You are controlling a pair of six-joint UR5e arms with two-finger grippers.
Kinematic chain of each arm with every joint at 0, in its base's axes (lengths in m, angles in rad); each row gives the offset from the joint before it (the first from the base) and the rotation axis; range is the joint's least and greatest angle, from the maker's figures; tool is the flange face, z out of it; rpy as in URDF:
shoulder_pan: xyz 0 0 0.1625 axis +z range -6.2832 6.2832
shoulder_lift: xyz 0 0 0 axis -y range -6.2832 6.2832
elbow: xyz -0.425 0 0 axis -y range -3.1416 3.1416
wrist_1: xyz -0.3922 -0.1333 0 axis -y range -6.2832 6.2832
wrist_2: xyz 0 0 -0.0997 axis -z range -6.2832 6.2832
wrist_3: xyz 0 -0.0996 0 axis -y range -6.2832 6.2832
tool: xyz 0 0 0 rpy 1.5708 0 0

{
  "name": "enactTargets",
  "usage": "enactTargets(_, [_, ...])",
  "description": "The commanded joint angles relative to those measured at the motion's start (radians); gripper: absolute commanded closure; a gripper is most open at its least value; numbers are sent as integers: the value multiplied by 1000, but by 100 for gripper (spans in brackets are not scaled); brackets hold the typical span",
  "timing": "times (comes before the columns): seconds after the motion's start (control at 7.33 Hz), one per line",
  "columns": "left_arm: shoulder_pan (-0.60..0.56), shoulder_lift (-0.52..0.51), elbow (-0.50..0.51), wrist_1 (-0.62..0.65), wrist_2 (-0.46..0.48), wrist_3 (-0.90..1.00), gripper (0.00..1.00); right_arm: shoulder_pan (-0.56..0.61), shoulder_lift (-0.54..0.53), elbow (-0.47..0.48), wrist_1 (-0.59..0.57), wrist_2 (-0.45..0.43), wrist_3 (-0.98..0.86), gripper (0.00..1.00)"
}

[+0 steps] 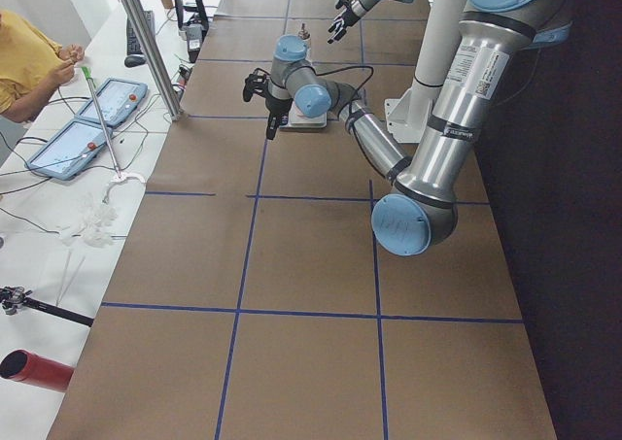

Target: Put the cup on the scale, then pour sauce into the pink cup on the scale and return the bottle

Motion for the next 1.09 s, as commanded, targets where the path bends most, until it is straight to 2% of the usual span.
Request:
enactTargets(0.0, [0, 40, 9, -8, -1, 78, 46, 284, 3, -23, 24, 307, -257, 0])
enactTargets(0.14, [-29, 43, 37, -10, -42, 123, 46, 428, 23, -32, 18, 456, -388, 0])
enactTargets(0.27, [-90, 51, 99, -10, -109, 257, 46, 590, 73, -70, -21, 652, -481, 0])
enactTargets(0.41, [-201, 81, 167, -13, -203, 425, 46, 753, 135, -113, -95, 831, -595, 0])
enactTargets(0.55, [-304, 81, 239, -11, -242, 576, 46, 864, 198, -135, -209, 932, -746, 0])
enactTargets(0.82, [-476, 74, 362, -5, -247, 802, 46, 1072, 326, -137, -500, 1134, -933, 0])
enactTargets(0.95, [-561, 69, 408, -2, -295, 874, 46, 1142, 359, -137, -648, 1178, -1096, 0])
